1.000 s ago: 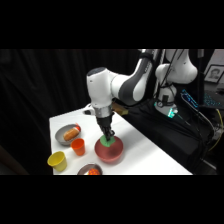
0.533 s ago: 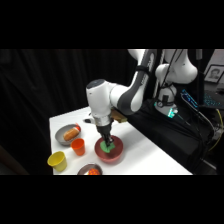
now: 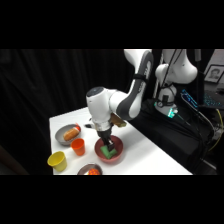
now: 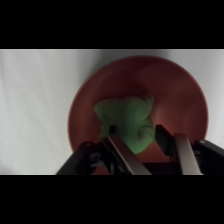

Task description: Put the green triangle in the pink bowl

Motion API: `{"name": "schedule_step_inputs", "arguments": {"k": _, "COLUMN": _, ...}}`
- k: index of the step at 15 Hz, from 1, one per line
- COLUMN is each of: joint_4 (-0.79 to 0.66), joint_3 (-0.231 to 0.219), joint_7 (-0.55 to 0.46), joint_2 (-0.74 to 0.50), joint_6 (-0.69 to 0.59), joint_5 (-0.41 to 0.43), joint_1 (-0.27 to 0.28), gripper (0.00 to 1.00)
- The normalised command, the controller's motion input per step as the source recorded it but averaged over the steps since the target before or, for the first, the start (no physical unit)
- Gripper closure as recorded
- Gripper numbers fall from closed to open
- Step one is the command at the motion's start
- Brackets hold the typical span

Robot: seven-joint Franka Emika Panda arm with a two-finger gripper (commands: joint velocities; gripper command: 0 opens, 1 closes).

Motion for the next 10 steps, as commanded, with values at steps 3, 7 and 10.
{"name": "schedule_step_inputs", "arguments": {"k": 3, "joint_4": 0.11, "joint_3": -0.002, "joint_7": 0.01, "joint_2": 0.05, "joint_6": -0.09, "joint_5": 0.068, "joint_1": -0.002, "gripper": 0.0}}
{"name": "schedule_step_inputs", "arguments": {"k": 7, "joint_4": 0.04, "joint_3": 0.002, "joint_7": 0.01, "joint_2": -0.09, "joint_6": -0.18, "joint_5": 0.074, "joint_1": -0.009, "gripper": 0.0}}
{"name": "schedule_step_inputs", "arguments": {"k": 10, "joint_4": -0.11, "joint_3": 0.003, "joint_7": 0.02, "joint_2": -0.32, "joint_6": -0.21, "joint_5": 0.073, "joint_1": -0.002, "gripper": 0.0}}
